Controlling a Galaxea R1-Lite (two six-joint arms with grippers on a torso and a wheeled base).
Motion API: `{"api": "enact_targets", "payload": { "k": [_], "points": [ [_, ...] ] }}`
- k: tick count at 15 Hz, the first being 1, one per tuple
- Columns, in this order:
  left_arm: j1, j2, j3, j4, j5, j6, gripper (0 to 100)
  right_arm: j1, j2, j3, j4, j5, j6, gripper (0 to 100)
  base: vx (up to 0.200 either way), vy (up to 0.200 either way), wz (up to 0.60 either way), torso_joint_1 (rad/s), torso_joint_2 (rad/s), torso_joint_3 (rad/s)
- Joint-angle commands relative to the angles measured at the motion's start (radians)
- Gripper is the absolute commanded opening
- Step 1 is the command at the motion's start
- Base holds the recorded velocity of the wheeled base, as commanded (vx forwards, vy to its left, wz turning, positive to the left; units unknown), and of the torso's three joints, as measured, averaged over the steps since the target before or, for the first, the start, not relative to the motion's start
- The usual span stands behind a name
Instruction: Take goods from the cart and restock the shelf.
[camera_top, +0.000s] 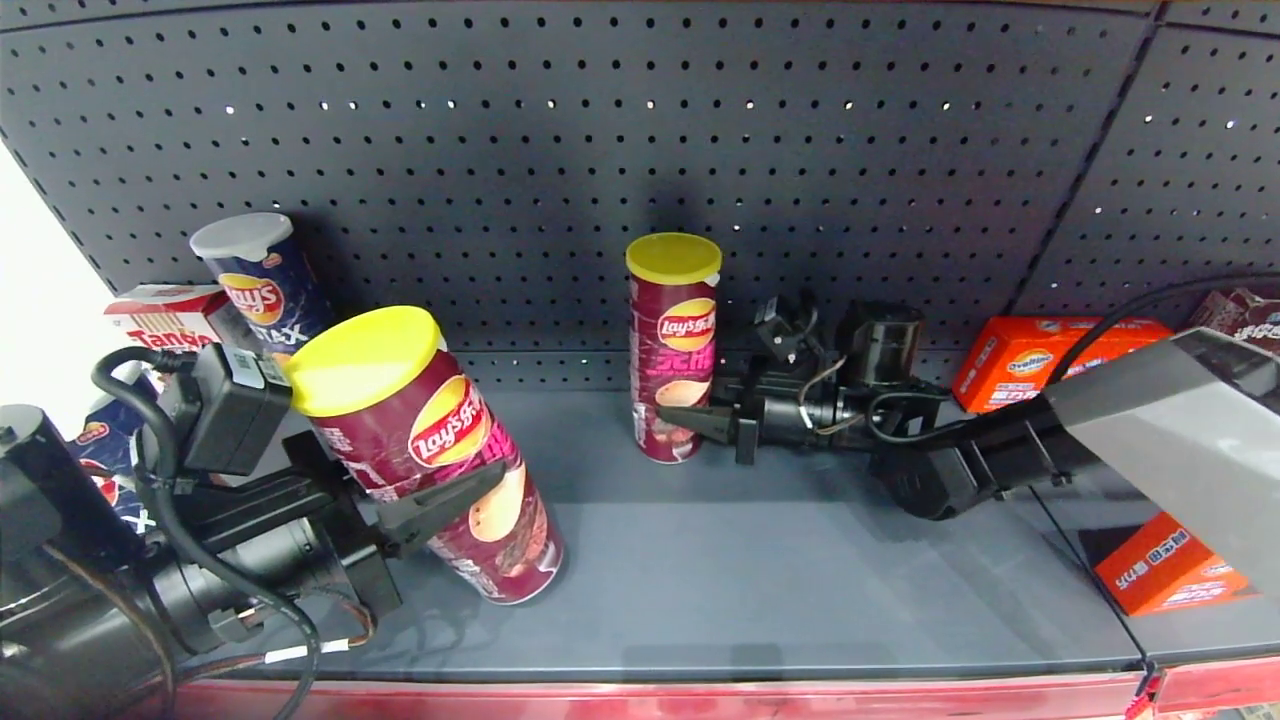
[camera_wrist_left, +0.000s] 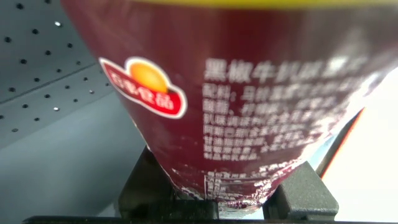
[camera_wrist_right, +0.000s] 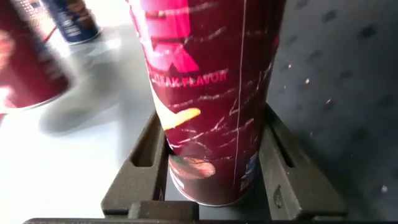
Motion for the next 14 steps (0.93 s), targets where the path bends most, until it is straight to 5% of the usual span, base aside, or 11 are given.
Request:
{"api": "enact_targets", "payload": {
  "k": [1,9,14],
  "points": [
    [0.006,0.0,0.0,0.001,-0.001,-0.001,0,0.035,-0.166,0.193,-0.044,-0.057,-0.002,0,0.0,0.0,0.0,0.0,0.0,0.0],
    [0.008,0.005,0.005,0.002,0.003,-0.001,0,0.176,-0.43,0.705,-0.261,-0.197,0.004,0,0.0,0.0,0.0,0.0,0.0,0.0],
    [0.014,0.005,0.005,0.004,0.003,-0.001,0,0.21,-0.447,0.802,-0.284,-0.203,-0.002,0,0.0,0.0,0.0,0.0,0.0,0.0]
  ]
}}
